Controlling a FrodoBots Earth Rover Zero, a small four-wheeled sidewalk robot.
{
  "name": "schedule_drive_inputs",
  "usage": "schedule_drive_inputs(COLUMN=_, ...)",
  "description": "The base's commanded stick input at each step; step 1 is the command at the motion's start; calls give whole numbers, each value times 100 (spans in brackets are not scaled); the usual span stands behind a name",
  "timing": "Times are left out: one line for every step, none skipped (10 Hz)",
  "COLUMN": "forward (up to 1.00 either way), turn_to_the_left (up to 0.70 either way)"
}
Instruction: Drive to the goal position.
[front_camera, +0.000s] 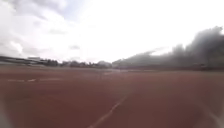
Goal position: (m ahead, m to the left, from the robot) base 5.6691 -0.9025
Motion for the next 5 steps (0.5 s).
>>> schedule_drive_inputs(forward=70, turn_to_the_left=0)
schedule_drive_inputs(forward=70, turn_to_the_left=0)
schedule_drive_inputs(forward=70, turn_to_the_left=0)
schedule_drive_inputs(forward=70, turn_to_the_left=0)
schedule_drive_inputs(forward=70, turn_to_the_left=0)
